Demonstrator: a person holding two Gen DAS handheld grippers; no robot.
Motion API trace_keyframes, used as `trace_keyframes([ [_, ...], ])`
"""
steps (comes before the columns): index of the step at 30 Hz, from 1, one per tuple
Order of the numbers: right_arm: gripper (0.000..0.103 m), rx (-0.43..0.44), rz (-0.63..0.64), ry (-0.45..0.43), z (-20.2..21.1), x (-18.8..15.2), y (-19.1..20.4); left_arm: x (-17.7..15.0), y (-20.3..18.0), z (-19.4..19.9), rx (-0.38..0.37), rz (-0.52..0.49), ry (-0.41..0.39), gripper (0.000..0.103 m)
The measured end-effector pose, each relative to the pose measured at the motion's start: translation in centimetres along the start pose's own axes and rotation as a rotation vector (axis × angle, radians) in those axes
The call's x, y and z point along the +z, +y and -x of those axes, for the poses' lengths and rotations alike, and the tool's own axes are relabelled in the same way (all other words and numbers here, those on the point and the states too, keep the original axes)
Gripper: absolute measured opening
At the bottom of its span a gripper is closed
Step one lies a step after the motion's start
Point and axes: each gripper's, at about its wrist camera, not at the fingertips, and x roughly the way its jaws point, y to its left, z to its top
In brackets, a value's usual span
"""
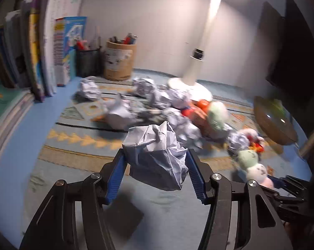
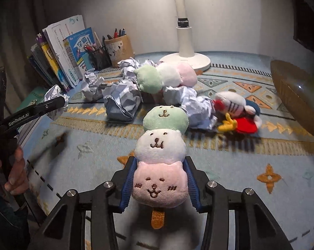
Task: Organize objects
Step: 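Close the left tool on the paper ball while the right tool grips the plush stack, then carry both held items over the amber glass bowl and open both tools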
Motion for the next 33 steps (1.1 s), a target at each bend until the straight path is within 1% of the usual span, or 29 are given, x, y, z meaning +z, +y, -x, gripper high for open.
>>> trace_keyframes([
  [3, 0.044, -0.018, -0.043, 0.018, 0.1, -1.6, -1.8, -1.3, -4.1, -1.1, -0.096, -0.036, 0.051, 0.055],
  [5, 0.045, -0.035, -0.071, 0.015, 0.1, -2.1, -2.8, -2.1, -6.4, -2.1, -0.106, -0.07, 0.078, 0.055],
  [7, 0.046, -0.056, -0.082, 0.009, 0.2, -2.4, -3.4, -2.5, -7.9, -3.3, -0.126, -0.076, 0.115, 0.055],
  [9, 0.046, -0.051, -0.1, 0.011, 0.1, -2.6, -4.1, -3.0, -8.7, -4.0, -0.132, -0.074, 0.139, 0.055],
  [11, 0.054, -0.057, -0.111, 0.014, 0.1, -2.7, -4.3, -3.4, -9.1, -4.4, -0.135, -0.076, 0.16, 0.055],
  [12, 0.06, -0.067, -0.111, 0.011, 0.2, -2.8, -4.3, -3.5, -9.2, -4.5, -0.138, -0.076, 0.168, 0.055],
  [13, 0.061, -0.067, -0.108, 0.008, 0.2, -2.8, -4.3, -3.7, -9.3, -4.5, -0.138, -0.079, 0.172, 0.055],
  [15, 0.059, -0.068, -0.103, 0.012, 0.2, -3.0, -4.2, -3.8, -9.6, -4.6, -0.132, -0.085, 0.179, 0.055],
  [16, 0.05, -0.067, -0.093, 0.01, 0.3, -3.0, -4.1, -3.7, -9.7, -4.6, -0.134, -0.086, 0.18, 0.055],
  [17, 0.046, -0.054, -0.082, 0.008, 0.3, -3.1, -3.9, -3.6, -9.8, -4.4, -0.136, -0.088, 0.179, 0.055],
  [18, 0.046, -0.062, -0.071, -0.001, 0.5, -3.1, -3.6, -3.4, -10.0, -4.3, -0.135, -0.092, 0.175, 0.055],
  [19, 0.044, -0.06, -0.066, -0.013, 0.7, -3.1, -3.5, -3.1, -10.3, -4.2, -0.133, -0.099, 0.171, 0.055],
  [21, 0.044, -0.029, -0.081, -0.044, 1.9, -2.9, -3.8, -2.4, -11.0, -3.9, -0.132, -0.12, 0.16, 0.055],
  [23, 0.044, -0.037, -0.094, -0.107, 4.1, -2.1, -4.6, -1.3, -12.2, -3.2, -0.139, -0.144, 0.137, 0.055],
  [25, 0.044, -0.061, -0.116, -0.187, 6.8, -1.0, -6.0, 0.4, -14.2, -2.7, -0.164, -0.176, 0.108, 0.055],
  [27, 0.044, -0.108, -0.154, -0.259, 9.3, 0.3, -8.3, 2.4, -16.8, -2.6, -0.188, -0.211, 0.077, 0.055],
  [29, 0.044, -0.167, -0.202, -0.313, 11.1, 1.7, -11.3, 4.4, -19.6, -3.4, -0.226, -0.234, 0.063, 0.055],
  [31, 0.044, -0.227, -0.274, -0.341, 11.9, 2.8, -14.9, 6.3, -22.6, -5.0, -0.268, -0.244, 0.066, 0.055],
  [33, 0.044, -0.251, -0.377, -0.347, 12.0, 3.6, -18.8, 7.6, -25.7, -7.0, -0.284, -0.263, 0.072, 0.055],
])
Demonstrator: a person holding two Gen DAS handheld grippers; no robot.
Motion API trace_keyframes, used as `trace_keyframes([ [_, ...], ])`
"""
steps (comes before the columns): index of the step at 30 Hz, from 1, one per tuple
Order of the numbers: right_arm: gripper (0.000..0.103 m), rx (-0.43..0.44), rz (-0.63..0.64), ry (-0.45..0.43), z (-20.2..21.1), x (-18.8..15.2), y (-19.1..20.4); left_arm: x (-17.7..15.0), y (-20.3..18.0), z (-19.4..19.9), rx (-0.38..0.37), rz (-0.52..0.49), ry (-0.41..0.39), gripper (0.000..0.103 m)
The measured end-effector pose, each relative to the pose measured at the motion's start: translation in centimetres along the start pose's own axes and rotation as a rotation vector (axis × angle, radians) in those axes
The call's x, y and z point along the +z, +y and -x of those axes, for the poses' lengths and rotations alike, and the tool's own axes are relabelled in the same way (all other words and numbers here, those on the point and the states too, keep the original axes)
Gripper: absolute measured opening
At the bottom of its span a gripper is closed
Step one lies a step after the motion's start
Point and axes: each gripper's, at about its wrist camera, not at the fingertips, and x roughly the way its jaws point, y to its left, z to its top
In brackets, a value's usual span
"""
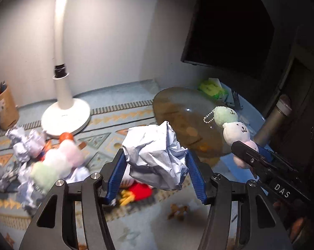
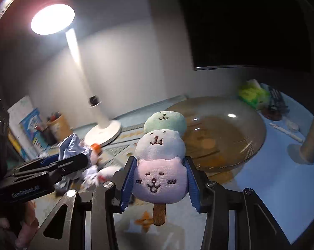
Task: Organize objects
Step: 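Carry both held items over the amber glass bowl and open both tools, then withdraw both open tools from the bowl back over the rug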
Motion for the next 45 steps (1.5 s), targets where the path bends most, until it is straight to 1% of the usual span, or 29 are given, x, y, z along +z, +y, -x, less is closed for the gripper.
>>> trace_keyframes([
  [2, 0.044, -0.03, -0.068, 0.012, -1.5, 1.4, -2.5, 1.7, -1.6, -2.4, -0.034, -0.002, 0.009, 0.055],
  [3, 0.044, -0.039, -0.08, 0.019, -2.2, 2.0, -3.3, 2.2, -2.3, -3.4, -0.052, -0.006, 0.009, 0.055],
  [7, 0.045, -0.069, -0.09, 0.036, -4.5, 3.3, -4.8, 3.8, -4.0, -7.5, -0.069, -0.024, 0.024, 0.056],
  [9, 0.046, -0.088, -0.096, 0.036, -5.2, 3.9, -5.3, 4.2, -4.3, -9.1, -0.104, -0.03, 0.043, 0.062],
  [10, 0.048, -0.105, -0.099, 0.039, -5.6, 4.0, -5.7, 4.3, -4.2, -9.6, -0.103, -0.022, 0.047, 0.069],
  [11, 0.05, -0.113, -0.102, 0.042, -5.7, 4.0, -6.0, 4.4, -4.1, -9.9, -0.11, -0.005, 0.053, 0.073],
  [13, 0.052, -0.104, -0.116, 0.046, -5.9, 4.1, -6.8, 4.5, -3.2, -10.1, -0.146, 0.034, 0.074, 0.074],
  [15, 0.052, -0.099, -0.122, 0.05, -5.4, 3.7, -7.0, 4.1, -2.4, -9.1, -0.155, 0.046, 0.075, 0.074],
  [17, 0.052, -0.064, -0.108, 0.044, -4.5, 3.3, -6.4, 3.4, -1.4, -6.8, -0.145, 0.051, 0.046, 0.074],
  [21, 0.052, 0.046, -0.023, 0.051, -2.7, 2.1, -2.4, 1.6, 1.8, -0.8, -0.088, 0.073, -0.023, 0.074],
  [22, 0.054, 0.079, -0.003, 0.05, -2.2, 1.7, -1.2, 0.9, 2.8, 1.1, -0.065, 0.084, -0.047, 0.077],
  [23, 0.056, 0.11, 0.02, 0.046, -1.7, 1.2, 0.1, 0.1, 4.0, 3.1, -0.042, 0.099, -0.071, 0.083],
  [24, 0.062, 0.138, 0.044, 0.04, -1.2, 0.7, 1.4, -0.7, 5.3, 5.0, -0.015, 0.12, -0.094, 0.099],
  [25, 0.07, 0.163, 0.069, 0.029, -0.8, 0.0, 2.8, -1.6, 6.7, 6.7, 0.024, 0.148, -0.119, 0.102],
  [26, 0.073, 0.185, 0.096, 0.014, -0.5, -0.7, 4.2, -2.5, 8.0, 8.1, 0.077, 0.178, -0.13, 0.102],
  [28, 0.074, 0.216, 0.141, 0.005, -0.5, -2.3, 6.6, -4.3, 10.9, 10.2, 0.189, 0.238, -0.123, 0.102],
  [30, 0.074, 0.261, 0.153, 0.032, -1.5, -4.1, 8.4, -6.9, 13.7, 12.2, 0.271, 0.293, -0.159, 0.102],
  [31, 0.074, 0.277, 0.158, 0.043, -2.1, -5.0, 9.1, -8.3, 15.1, 12.8, 0.309, 0.317, -0.164, 0.102],
  [33, 0.074, 0.29, 0.179, 0.061, -3.6, -6.8, 10.2, -10.9, 17.7, 13.0, 0.372, 0.348, -0.142, 0.102],
  [35, 0.074, 0.304, 0.196, 0.092, -5.0, -8.2, 10.9, -12.7, 19.3, 12.2, 0.41, 0.361, -0.118, 0.102],
  [37, 0.074, 0.309, 0.209, 0.115, -5.9, -9.1, 11.4, -14.4, 20.2, 11.3, 0.419, 0.364, -0.107, 0.102],
  [39, 0.074, 0.284, 0.241, 0.124, -6.4, -9.8, 12.0, -15.3, 21.0, 10.4, 0.428, 0.384, -0.1, 0.102],
  [40, 0.074, 0.27, 0.258, 0.119, -6.4, -10.0, 12.3, -15.7, 21.5, 10.2, 0.422, 0.4, -0.092, 0.102],
  [41, 0.074, 0.275, 0.266, 0.114, -6.3, -10.0, 12.4, -15.6, 21.6, 10.3, 0.403, 0.406, -0.096, 0.102],
  [42, 0.074, 0.274, 0.276, 0.116, -6.4, -10.1, 12.6, -15.7, 21.7, 10.6, 0.393, 0.407, -0.122, 0.102],
  [43, 0.074, 0.266, 0.284, 0.122, -6.6, -10.1, 12.7, -15.8, 21.8, 10.7, 0.401, 0.416, -0.134, 0.102],
  [45, 0.074, 0.249, 0.292, 0.136, -7.0, -10.2, 13.0, -16.0, 22.0, 10.7, 0.389, 0.434, -0.124, 0.102],
])
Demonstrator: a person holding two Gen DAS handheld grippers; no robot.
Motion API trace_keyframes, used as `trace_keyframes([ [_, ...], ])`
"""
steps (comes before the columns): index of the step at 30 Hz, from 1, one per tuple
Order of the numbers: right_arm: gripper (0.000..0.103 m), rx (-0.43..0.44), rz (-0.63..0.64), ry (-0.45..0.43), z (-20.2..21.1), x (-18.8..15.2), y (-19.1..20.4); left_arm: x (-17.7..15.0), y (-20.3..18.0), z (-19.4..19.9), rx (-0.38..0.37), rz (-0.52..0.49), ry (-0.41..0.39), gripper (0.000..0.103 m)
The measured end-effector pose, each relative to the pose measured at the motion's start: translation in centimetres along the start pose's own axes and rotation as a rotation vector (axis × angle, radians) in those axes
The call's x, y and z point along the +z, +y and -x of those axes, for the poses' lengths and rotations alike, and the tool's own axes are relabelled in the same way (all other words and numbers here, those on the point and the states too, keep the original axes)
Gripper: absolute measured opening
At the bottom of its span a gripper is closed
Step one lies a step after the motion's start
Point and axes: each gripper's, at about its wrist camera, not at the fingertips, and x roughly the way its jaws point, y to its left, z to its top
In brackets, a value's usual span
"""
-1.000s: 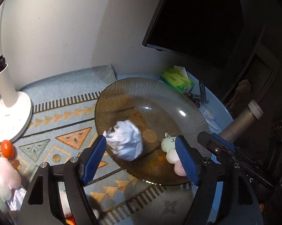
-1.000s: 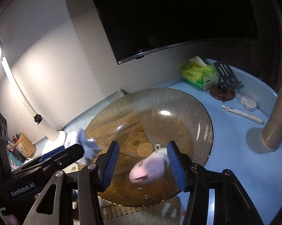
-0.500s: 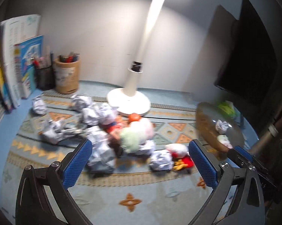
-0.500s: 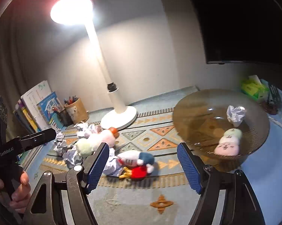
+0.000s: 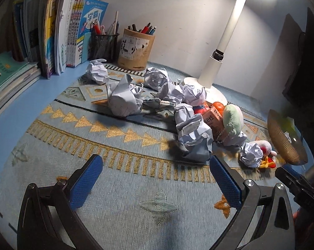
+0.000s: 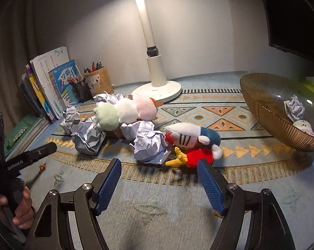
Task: Organize objects
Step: 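Withdraw both open tools from the bowl back over the rug, then grasp a crumpled paper with the left tool while the right tool grasps another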
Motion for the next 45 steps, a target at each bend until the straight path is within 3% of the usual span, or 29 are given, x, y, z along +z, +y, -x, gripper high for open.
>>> trace_keyframes([
  [6, 0.074, -0.014, 0.026, 0.015, -0.3, 0.2, 1.2, 0.5, 0.6, 0.2, -0.034, 0.019, 0.022, 0.102],
  [8, 0.074, 0.084, 0.001, 0.048, -0.6, 0.8, 2.4, 1.5, 1.3, 0.4, -0.028, 0.008, 0.032, 0.102],
  [12, 0.074, 0.206, 0.037, 0.096, -1.5, 2.9, 7.7, 4.4, 2.6, -0.7, -0.054, -0.154, 0.108, 0.102],
  [14, 0.074, 0.244, 0.049, 0.149, -3.3, 3.7, 10.4, 5.5, 3.3, -2.2, -0.002, -0.232, 0.121, 0.102],
  [15, 0.074, 0.244, 0.043, 0.179, -4.6, 3.9, 11.3, 6.1, 3.8, -3.1, 0.016, -0.246, 0.13, 0.102],
  [18, 0.074, 0.217, 0.009, 0.234, -8.1, 3.8, 12.7, 7.4, 5.1, -5.8, -0.027, -0.221, 0.175, 0.102],
  [23, 0.074, 0.179, -0.005, 0.283, -11.4, 3.8, 13.4, 8.1, 4.2, -9.2, -0.016, -0.299, 0.206, 0.101],
  [26, 0.074, 0.159, 0.0, 0.289, -12.7, 3.7, 13.7, 8.4, 4.2, -10.2, -0.028, -0.299, 0.223, 0.079],
  [28, 0.071, 0.13, 0.021, 0.272, -13.1, 3.8, 14.2, 8.3, 4.2, -10.5, -0.05, -0.3, 0.242, 0.056],
  [29, 0.067, 0.118, 0.03, 0.266, -13.2, 3.8, 14.5, 8.2, 4.1, -10.3, -0.054, -0.313, 0.238, 0.055],
  [30, 0.058, 0.106, 0.041, 0.262, -13.2, 3.8, 14.7, 8.1, 3.9, -9.9, -0.054, -0.328, 0.224, 0.052],
  [33, 0.051, 0.136, 0.058, 0.241, -12.5, 3.7, 15.0, 7.7, 3.8, -8.6, -0.025, -0.35, 0.206, 0.051],
  [37, 0.051, 0.232, 0.052, 0.225, -10.0, 3.2, 15.0, 6.6, 4.1, -5.5, -0.023, -0.33, 0.177, 0.051],
  [42, 0.051, 0.276, 0.071, 0.146, -5.1, 2.5, 14.1, 4.8, 2.5, -1.1, -0.109, -0.278, 0.131, 0.051],
  [45, 0.051, 0.238, 0.069, 0.108, -2.2, 2.0, 12.0, 3.5, -0.4, 0.5, -0.177, -0.288, 0.112, 0.051],
])
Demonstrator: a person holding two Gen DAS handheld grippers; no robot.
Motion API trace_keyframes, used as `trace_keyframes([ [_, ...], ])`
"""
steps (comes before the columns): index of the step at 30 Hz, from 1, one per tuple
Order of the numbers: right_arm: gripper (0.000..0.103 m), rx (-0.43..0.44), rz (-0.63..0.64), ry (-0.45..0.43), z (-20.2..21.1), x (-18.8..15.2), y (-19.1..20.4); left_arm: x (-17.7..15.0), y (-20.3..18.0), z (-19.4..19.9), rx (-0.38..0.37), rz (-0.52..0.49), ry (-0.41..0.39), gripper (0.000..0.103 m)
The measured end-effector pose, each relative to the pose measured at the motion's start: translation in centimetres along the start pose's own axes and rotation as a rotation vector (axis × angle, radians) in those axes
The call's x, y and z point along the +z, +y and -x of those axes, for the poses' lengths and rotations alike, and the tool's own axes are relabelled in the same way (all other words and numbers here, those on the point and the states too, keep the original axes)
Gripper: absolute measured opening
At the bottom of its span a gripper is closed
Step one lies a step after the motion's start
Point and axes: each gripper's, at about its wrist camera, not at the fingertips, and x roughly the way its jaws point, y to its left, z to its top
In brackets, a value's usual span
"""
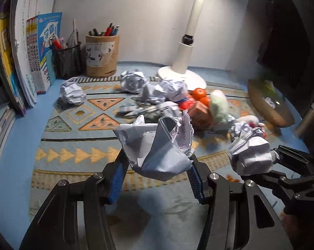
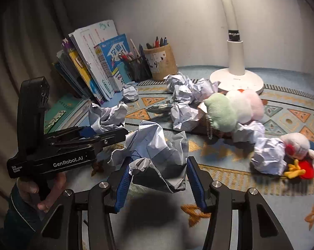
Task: Organize objects
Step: 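Grasp a crumpled paper with the left tool while the right tool grasps another, then carry both crumpled papers over the amber glass bowl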
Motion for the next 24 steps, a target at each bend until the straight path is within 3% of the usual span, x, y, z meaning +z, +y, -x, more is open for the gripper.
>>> trace_keyframes([
  [5, 0.051, -0.108, -0.008, -0.013, 3.7, -2.0, -3.6, -0.6, -5.8, -0.7, -0.106, -0.021, -0.017, 0.051],
  [10, 0.051, -0.14, -0.056, 0.049, 4.3, -4.5, -7.1, -1.7, -9.6, -4.2, -0.118, -0.002, 0.037, 0.051],
  [16, 0.057, -0.185, -0.067, 0.073, 4.2, -5.8, -8.9, -2.9, -10.5, -5.9, -0.082, -0.007, 0.087, 0.051],
  [18, 0.058, -0.177, -0.082, 0.088, 3.8, -6.0, -9.2, -3.1, -10.4, -5.5, -0.087, -0.007, 0.064, 0.051],
  [21, 0.073, -0.168, -0.107, 0.083, 3.9, -6.2, -9.5, -3.4, -10.6, -5.6, -0.083, -0.022, 0.074, 0.051],
  [24, 0.074, -0.156, -0.126, 0.079, 4.0, -6.5, -9.4, -3.4, -10.9, -5.4, -0.089, -0.04, 0.061, 0.052],
])
